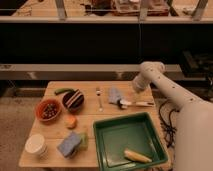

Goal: Place brush in paper cup

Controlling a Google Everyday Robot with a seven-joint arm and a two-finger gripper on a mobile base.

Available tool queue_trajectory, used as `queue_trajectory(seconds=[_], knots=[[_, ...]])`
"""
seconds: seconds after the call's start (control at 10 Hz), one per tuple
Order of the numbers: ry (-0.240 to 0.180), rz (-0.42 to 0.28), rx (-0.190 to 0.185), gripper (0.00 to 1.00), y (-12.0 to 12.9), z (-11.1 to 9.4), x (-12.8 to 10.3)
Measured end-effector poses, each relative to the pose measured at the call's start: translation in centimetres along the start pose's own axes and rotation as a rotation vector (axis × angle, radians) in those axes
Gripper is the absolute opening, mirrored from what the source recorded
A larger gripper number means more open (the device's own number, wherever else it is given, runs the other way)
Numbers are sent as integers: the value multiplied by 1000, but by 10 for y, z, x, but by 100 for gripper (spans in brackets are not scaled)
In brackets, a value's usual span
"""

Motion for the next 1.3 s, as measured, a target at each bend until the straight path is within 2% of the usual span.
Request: queue_trajectory(seconds=[0.3, 0.5, 0.7, 0.9, 1.1, 1.2, 1.3], knots=[[14, 9, 6, 80, 2, 0, 2], [69, 21, 16, 80, 9, -3, 17], [103, 16, 17, 80, 11, -1, 20], [135, 18, 5, 80, 16, 2, 34], [145, 19, -24, 80, 21, 15, 43], [145, 18, -41, 77, 24, 24, 46], [152, 19, -54, 69, 27, 30, 51]])
